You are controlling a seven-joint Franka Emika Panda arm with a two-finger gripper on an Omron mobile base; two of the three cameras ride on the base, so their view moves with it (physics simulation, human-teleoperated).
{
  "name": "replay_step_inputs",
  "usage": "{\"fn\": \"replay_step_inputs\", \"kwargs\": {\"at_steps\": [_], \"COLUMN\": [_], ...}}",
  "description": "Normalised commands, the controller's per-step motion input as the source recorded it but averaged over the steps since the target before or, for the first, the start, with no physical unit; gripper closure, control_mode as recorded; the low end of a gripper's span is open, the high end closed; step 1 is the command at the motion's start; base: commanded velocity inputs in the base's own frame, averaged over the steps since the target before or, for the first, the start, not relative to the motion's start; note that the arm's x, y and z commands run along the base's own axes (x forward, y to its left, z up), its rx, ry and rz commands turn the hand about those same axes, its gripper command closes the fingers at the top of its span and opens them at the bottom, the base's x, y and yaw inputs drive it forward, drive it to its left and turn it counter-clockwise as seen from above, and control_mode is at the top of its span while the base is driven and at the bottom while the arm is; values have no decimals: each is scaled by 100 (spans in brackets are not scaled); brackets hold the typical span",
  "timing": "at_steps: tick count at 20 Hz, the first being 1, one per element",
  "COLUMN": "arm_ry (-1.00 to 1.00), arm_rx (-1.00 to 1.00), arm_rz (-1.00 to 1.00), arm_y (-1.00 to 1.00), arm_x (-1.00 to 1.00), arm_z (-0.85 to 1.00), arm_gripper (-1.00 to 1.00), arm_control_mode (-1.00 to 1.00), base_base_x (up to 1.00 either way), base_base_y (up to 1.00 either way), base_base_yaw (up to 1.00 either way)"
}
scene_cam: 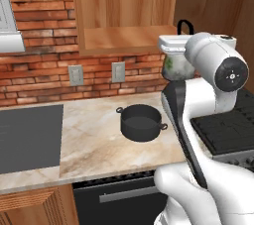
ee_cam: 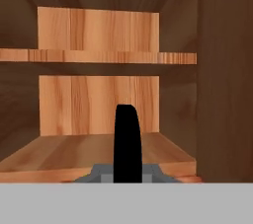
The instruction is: Pick the kettle from the cabinet and place it on a stove burner. Then pick the pot from the counter and place it on another stove burner. Finally, turn both burners on.
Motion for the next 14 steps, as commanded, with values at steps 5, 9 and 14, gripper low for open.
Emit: {"fn": "replay_step_inputs", "kwargs": {"at_steps": [5,9,14], "arm_ry": [4,6,7], "arm_rx": [0,0,0], "arm_rz": [0,0,0], "arm_y": [0,0,0], "arm_x": [-47,-43,-40], "arm_z": [-19,-27,-31], "arm_gripper": [100,100,100], "arm_control_mode": [-100,-100,-100], "base_base_x": [0,0,0], "base_base_y": [0,0,0], "base_base_yaw": [0,0,0]}}
